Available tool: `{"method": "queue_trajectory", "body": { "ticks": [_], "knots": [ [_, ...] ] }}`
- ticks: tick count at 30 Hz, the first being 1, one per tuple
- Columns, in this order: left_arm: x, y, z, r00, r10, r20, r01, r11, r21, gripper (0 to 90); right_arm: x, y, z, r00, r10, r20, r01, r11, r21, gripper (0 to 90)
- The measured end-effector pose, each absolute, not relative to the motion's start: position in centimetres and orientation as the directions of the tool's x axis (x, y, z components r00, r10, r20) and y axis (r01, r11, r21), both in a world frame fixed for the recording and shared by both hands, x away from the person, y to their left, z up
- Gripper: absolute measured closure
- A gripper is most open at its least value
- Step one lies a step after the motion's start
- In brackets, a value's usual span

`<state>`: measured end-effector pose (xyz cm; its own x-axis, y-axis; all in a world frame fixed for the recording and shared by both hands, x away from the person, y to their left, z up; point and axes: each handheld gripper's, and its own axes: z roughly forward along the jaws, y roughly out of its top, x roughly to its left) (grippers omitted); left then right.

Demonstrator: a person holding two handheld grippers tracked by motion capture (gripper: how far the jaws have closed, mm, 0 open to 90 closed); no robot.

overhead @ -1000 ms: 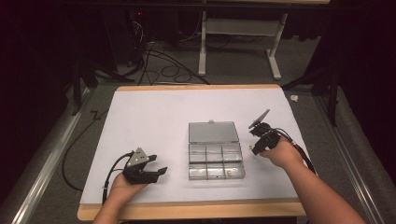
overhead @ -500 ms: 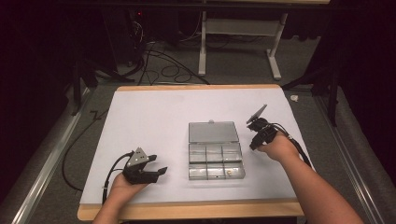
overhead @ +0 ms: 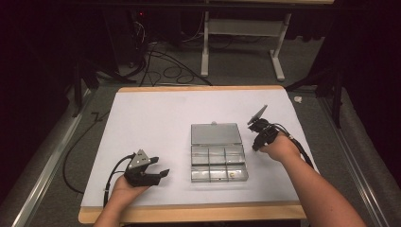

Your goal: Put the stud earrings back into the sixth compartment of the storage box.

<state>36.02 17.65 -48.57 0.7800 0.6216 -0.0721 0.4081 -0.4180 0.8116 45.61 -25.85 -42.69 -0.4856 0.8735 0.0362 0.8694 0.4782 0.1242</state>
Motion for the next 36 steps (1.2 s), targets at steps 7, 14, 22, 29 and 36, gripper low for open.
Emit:
{"method": "queue_trajectory", "body": {
  "ticks": [7,14,22,29,36],
  "knots": [
    [36.0,17.6,-48.6,0.78,0.622,-0.069,0.409,-0.422,0.809,32.3,44.9,-26.2,-41.9,-0.497,0.867,0.036,0.862,0.489,0.134,88.8],
    [36.0,17.7,-48.6,0.779,0.623,-0.072,0.409,-0.418,0.811,32.2,44.0,-26.2,-41.5,-0.507,0.861,0.041,0.856,0.497,0.139,88.8],
    [36.0,17.7,-48.6,0.779,0.624,-0.072,0.408,-0.416,0.812,32.2,42.8,-26.1,-41.2,-0.522,0.852,0.046,0.847,0.512,0.144,88.7],
    [36.0,17.7,-48.6,0.778,0.624,-0.071,0.408,-0.417,0.812,32.2,41.8,-26.3,-41.1,-0.519,0.853,0.049,0.849,0.508,0.141,88.7],
    [36.0,17.7,-48.6,0.778,0.624,-0.072,0.409,-0.416,0.812,32.3,40.7,-26.5,-41.3,-0.524,0.85,0.056,0.847,0.514,0.133,88.6]
  ]
}}
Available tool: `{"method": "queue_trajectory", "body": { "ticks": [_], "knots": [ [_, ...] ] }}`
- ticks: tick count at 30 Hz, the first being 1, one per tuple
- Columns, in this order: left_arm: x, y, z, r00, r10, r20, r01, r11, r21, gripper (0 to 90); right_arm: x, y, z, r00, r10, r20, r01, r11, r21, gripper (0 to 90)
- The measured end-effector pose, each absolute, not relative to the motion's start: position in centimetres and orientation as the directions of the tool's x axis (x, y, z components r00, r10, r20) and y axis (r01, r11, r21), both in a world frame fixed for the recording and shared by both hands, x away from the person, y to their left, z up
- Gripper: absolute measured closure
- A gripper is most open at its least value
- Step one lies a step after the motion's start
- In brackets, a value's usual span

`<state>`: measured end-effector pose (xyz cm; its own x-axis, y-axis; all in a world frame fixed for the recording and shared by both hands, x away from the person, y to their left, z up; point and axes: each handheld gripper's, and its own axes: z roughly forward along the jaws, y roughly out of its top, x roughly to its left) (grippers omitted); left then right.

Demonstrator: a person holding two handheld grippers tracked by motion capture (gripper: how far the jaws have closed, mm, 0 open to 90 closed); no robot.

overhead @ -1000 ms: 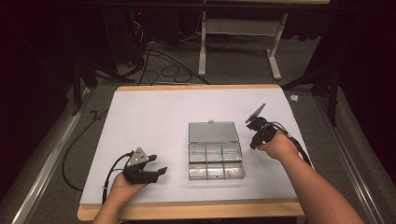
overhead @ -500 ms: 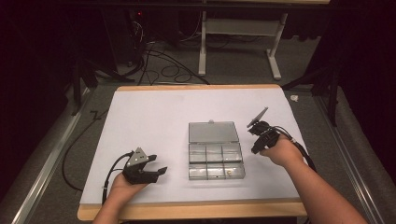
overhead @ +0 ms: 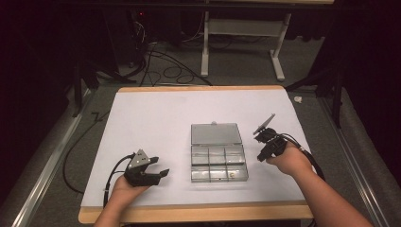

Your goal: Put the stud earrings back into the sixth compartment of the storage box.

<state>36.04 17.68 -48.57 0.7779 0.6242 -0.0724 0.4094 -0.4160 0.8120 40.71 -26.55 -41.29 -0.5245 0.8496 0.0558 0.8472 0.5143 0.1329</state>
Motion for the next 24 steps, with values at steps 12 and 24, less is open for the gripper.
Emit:
{"method": "queue_trajectory", "body": {
  "ticks": [12,24],
  "knots": [
    [36.1,17.7,-48.6,0.776,0.626,-0.078,0.415,-0.413,0.811,32.2,38.6,-26.3,-41.6,-0.542,0.837,0.067,0.836,0.531,0.139,88.6],
    [36.1,17.7,-48.6,0.774,0.628,-0.077,0.415,-0.412,0.811,32.2,36.8,-25.6,-40.1,-0.576,0.815,0.067,0.814,0.565,0.133,88.6]
  ]
}}
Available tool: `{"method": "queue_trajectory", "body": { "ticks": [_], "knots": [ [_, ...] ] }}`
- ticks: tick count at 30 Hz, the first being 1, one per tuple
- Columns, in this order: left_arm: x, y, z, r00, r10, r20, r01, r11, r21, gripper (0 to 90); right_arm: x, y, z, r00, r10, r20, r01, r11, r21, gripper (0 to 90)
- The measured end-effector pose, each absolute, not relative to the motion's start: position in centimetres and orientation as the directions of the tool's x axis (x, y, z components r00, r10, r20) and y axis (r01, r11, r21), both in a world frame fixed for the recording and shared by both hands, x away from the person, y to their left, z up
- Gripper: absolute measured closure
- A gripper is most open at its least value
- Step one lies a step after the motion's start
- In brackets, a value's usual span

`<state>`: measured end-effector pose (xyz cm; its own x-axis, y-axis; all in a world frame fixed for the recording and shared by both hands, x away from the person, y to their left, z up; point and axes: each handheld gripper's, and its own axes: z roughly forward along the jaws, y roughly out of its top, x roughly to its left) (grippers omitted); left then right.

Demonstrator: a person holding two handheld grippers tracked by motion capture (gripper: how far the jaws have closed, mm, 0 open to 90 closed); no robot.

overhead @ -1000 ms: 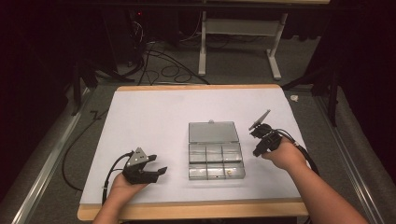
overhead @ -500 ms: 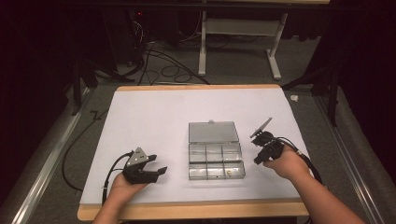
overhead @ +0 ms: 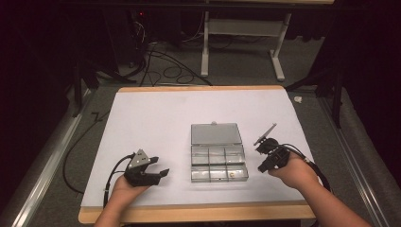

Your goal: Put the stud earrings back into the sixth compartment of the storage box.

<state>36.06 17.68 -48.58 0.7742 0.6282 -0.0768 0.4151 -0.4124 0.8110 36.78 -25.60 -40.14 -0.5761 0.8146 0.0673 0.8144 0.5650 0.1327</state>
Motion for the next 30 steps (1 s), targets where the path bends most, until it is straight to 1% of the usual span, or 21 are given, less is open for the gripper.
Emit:
{"method": "queue_trajectory", "body": {
  "ticks": [5,7,12,14,18,21,24,25,30],
  "knots": [
    [36.0,17.7,-48.6,0.774,0.628,-0.075,0.414,-0.414,0.811,32.2,36.2,-24.5,-39.0,-0.593,0.802,0.068,0.802,0.58,0.145,88.6],
    [36.0,17.7,-48.6,0.774,0.629,-0.075,0.415,-0.414,0.81,32.2,36.0,-23.3,-38.2,-0.62,0.781,0.07,0.78,0.605,0.156,88.6],
    [36.0,17.6,-48.6,0.771,0.633,-0.07,0.415,-0.415,0.81,32.3,35.9,-21.8,-37.7,-0.646,0.759,0.077,0.759,0.629,0.17,88.6],
    [36.0,17.6,-48.6,0.767,0.638,-0.066,0.415,-0.415,0.81,32.3,36.1,-20.7,-37.8,-0.662,0.743,0.096,0.747,0.643,0.171,88.6],
    [36.2,17.6,-48.6,0.766,0.638,-0.077,0.425,-0.414,0.805,32.3,36.3,-19.8,-38.1,-0.677,0.728,0.105,0.734,0.659,0.162,88.6],
    [36.1,17.5,-48.6,0.768,0.637,-0.073,0.424,-0.419,0.803,32.3,36.6,-19.4,-38.3,-0.68,0.726,0.104,0.732,0.663,0.155,88.6],
    [36.0,17.6,-48.6,0.767,0.638,-0.073,0.419,-0.411,0.809,32.1,36.9,-19.3,-38.5,-0.711,0.696,0.099,0.701,0.693,0.166,88.6],
    [36.0,17.7,-48.6,0.767,0.637,-0.071,0.416,-0.41,0.812,32.1,36.8,-19.2,-38.5,-0.702,0.705,0.104,0.711,0.684,0.162,88.5],
    [35.9,17.8,-48.6,0.767,0.638,-0.065,0.408,-0.407,0.817,32.1,37.1,-19.0,-39.0,-0.715,0.693,0.094,0.698,0.699,0.158,88.5]
  ]
}}
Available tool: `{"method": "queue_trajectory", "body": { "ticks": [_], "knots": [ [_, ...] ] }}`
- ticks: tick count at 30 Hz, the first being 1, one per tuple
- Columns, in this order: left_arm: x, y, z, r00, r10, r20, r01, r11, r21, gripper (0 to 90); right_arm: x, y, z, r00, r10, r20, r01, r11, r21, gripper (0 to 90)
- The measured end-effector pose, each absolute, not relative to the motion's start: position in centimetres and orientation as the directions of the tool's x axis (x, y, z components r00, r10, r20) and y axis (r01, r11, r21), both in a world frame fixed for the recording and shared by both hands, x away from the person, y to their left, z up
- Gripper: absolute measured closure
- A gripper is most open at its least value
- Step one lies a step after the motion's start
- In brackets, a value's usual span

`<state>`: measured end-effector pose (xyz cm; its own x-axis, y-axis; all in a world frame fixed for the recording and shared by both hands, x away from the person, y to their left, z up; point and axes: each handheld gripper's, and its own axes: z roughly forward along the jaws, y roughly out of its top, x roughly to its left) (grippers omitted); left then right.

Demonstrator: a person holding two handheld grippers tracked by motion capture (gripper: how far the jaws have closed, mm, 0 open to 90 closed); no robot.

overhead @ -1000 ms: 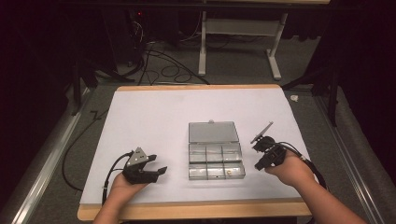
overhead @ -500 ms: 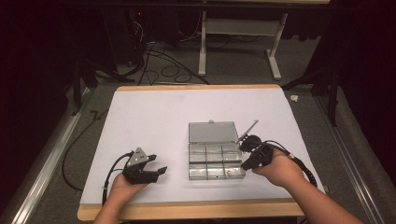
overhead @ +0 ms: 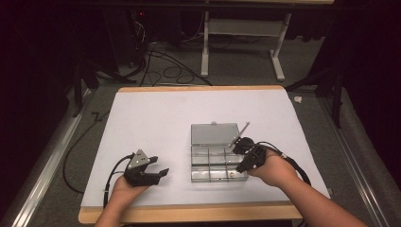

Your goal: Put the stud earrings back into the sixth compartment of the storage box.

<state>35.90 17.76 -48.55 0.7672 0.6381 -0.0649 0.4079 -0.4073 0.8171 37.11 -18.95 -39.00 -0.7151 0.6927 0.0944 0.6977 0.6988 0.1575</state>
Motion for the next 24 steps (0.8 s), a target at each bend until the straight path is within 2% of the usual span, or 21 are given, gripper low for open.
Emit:
{"method": "queue_trajectory", "body": {
  "ticks": [7,13,17,19,24],
  "knots": [
    [35.8,17.8,-48.6,0.768,0.637,-0.066,0.401,-0.397,0.826,32.1,37.6,-18.4,-41.5,-0.705,0.705,0.079,0.709,0.697,0.104,88.2],
    [35.8,17.8,-48.6,0.771,0.634,-0.067,0.401,-0.4,0.824,32.1,37.7,-18.0,-42.3,-0.701,0.709,0.084,0.713,0.694,0.094,85.2],
    [35.9,17.8,-48.5,0.771,0.634,-0.069,0.406,-0.404,0.82,32.1,37.7,-18.1,-41.5,-0.714,0.696,0.081,0.7,0.704,0.122,85.1],
    [35.9,17.8,-48.5,0.771,0.633,-0.069,0.407,-0.406,0.818,32.1,37.6,-18.7,-40.2,-0.704,0.706,0.078,0.708,0.689,0.157,85.1],
    [35.9,17.8,-48.5,0.771,0.634,-0.067,0.407,-0.408,0.818,32.1,37.4,-20.2,-38.5,-0.67,0.74,0.063,0.737,0.651,0.18,85.5]
  ]
}}
